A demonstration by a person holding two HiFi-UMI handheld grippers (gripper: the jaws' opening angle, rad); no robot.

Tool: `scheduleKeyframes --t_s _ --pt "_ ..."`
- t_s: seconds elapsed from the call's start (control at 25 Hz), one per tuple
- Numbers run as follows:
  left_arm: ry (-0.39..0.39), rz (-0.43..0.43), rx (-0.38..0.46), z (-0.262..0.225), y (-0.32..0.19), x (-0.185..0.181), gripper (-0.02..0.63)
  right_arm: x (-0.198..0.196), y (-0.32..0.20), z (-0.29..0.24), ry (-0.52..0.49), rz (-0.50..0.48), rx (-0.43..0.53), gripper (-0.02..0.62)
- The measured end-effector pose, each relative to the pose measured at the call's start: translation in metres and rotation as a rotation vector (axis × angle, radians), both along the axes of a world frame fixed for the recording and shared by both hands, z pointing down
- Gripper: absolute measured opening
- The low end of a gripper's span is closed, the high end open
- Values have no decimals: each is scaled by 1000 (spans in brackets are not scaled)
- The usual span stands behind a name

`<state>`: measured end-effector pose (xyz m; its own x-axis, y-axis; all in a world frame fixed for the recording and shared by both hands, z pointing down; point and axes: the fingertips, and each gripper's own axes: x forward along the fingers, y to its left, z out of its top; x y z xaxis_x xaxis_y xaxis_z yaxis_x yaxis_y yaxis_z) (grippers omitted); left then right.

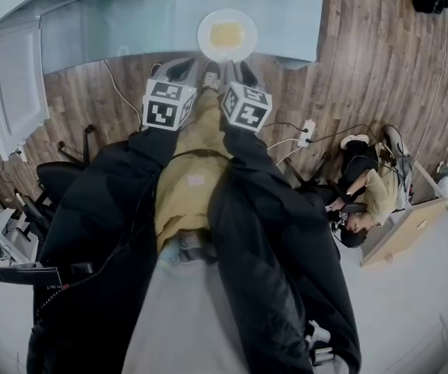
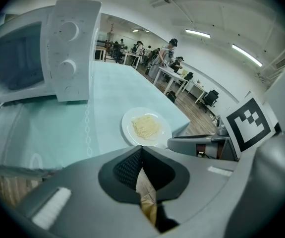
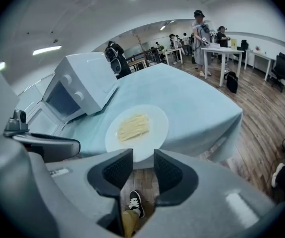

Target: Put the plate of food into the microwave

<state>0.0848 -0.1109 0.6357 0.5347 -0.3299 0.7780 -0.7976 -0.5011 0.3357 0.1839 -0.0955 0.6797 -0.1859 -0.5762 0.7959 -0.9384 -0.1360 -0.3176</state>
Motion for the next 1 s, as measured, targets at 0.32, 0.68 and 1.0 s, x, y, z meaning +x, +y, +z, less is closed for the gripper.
scheduleKeyframes --t_s 0.32,0.68,1.0 --pt "-9 -9 0 3 -4 3 0 0 -3 10 -98 67 -9 158" --pt "-22 -17 -4 7 0 1 2 -3 -12 21 -288 181 2 163" --pt "-21 -30 0 6 0 -2 1 -9 -13 23 -581 311 -17 90"
